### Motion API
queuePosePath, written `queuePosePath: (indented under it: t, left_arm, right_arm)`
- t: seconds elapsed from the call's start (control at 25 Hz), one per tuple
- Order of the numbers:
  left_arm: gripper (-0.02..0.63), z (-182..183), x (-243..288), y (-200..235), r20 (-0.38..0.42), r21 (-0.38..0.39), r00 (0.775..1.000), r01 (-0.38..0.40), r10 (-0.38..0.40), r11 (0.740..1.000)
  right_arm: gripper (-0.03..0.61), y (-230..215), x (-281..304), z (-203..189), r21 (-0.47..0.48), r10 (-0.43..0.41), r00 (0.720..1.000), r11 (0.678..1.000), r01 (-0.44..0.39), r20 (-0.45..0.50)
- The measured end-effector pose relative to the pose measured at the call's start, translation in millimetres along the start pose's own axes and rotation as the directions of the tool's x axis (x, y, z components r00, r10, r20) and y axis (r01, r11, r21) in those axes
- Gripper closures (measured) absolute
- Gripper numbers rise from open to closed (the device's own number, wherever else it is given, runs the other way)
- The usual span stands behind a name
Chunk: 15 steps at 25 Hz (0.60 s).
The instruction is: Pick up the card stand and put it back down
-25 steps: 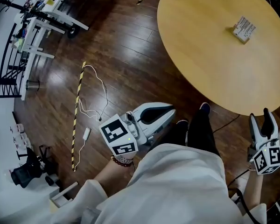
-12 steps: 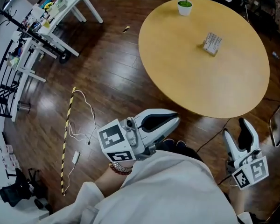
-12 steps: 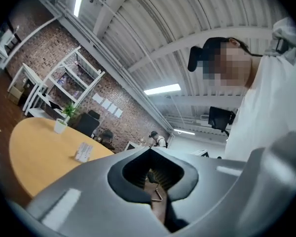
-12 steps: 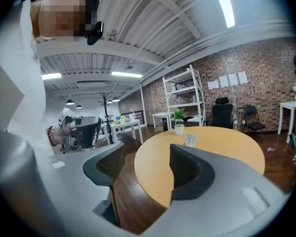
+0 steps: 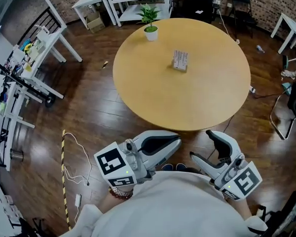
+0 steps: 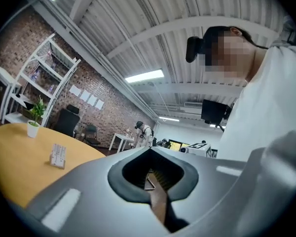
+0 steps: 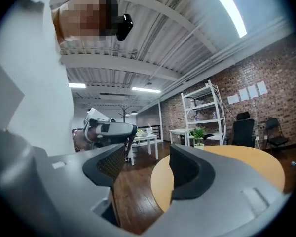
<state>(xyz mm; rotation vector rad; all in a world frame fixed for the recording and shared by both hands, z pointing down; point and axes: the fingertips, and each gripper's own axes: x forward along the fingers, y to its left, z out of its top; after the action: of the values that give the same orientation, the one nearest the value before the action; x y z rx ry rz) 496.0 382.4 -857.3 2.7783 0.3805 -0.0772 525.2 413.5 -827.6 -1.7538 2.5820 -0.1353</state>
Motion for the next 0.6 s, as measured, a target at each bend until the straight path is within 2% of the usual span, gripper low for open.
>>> queuePosePath:
  t: [0.08,0.2,0.28,0.44,0.52,0.6]
  left_arm:
    - [0.614,1.4,-8.6,2.6,0.007,0.009,0.999,-0.047,0.047,0.999]
    - [0.614,8.9,-16.8,8.4,0.016,-0.017,0.996,-0.087,0.088,0.996]
    - [0.614,1.1,-12.8,12.1,-0.025,0.0,0.995,-0.097,0.097,0.995]
    - [0.614,-13.8,-7.8,23.0,-0.094,0.078,0.983,-0.151,0.158,0.985]
    - [0.614,-13.3,-5.4,24.8,-0.092,0.07,0.983,-0.155,0.161,0.985]
    - [0.614,-14.5,-0.2,23.0,-0.089,0.049,0.987,-0.131,0.135,0.99]
  right_arm:
    - [0.305,11.1,-5.4,3.1,0.021,0.017,1.0,1.0,-0.017,-0.009]
    - [0.307,11.2,-16.5,11.8,0.057,0.009,1.0,0.998,-0.008,-0.015]
    - [0.307,3.7,-22.2,8.7,0.069,0.001,1.0,0.998,0.001,-0.021]
    - [0.307,-3.6,-23.0,4.7,0.022,0.045,0.999,0.999,-0.045,-0.006]
    - [0.307,-5.3,-22.9,5.9,0.04,0.045,0.999,0.998,-0.044,-0.018]
    - [0.307,-9.6,-23.4,6.5,-0.002,0.06,0.998,0.998,-0.06,-0.017]
